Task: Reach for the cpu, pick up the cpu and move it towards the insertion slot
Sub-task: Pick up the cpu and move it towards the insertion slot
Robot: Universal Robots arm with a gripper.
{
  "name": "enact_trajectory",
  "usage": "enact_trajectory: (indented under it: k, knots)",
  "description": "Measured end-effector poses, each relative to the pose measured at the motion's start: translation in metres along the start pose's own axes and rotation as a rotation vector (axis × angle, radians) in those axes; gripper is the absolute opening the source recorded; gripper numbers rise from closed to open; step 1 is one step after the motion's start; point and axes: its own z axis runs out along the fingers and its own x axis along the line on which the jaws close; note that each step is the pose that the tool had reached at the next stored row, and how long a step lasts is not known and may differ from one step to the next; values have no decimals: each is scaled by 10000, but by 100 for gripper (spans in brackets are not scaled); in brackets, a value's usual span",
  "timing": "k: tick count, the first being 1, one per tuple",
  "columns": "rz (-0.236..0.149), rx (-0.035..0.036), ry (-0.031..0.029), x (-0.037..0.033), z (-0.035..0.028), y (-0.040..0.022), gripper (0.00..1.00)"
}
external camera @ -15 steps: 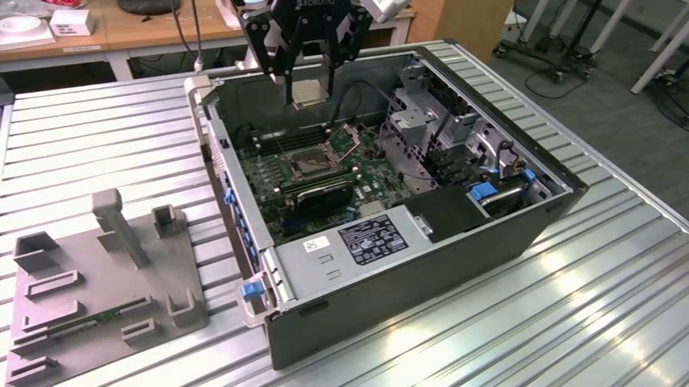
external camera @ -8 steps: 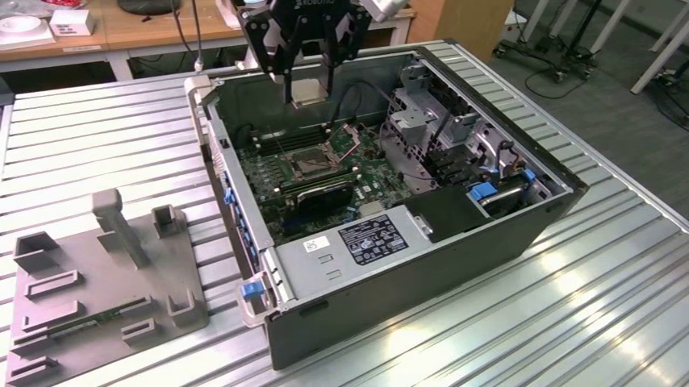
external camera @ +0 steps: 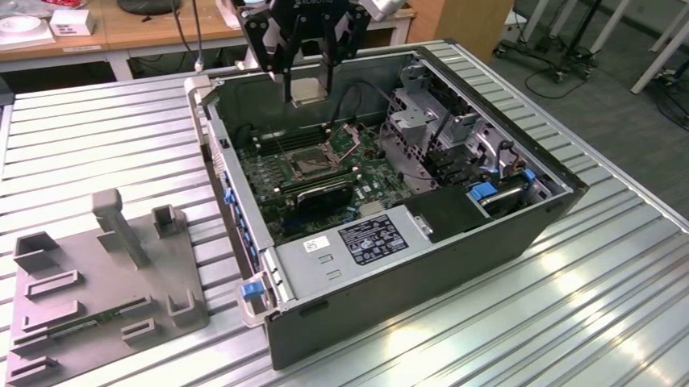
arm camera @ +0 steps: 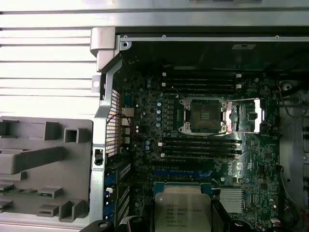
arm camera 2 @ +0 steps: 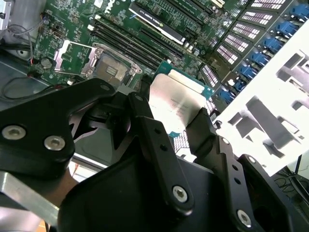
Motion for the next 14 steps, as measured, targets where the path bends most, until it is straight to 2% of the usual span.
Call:
enact_trajectory:
  k: [14]
  knots:
    - [1,0,1,-10,3,31,55]
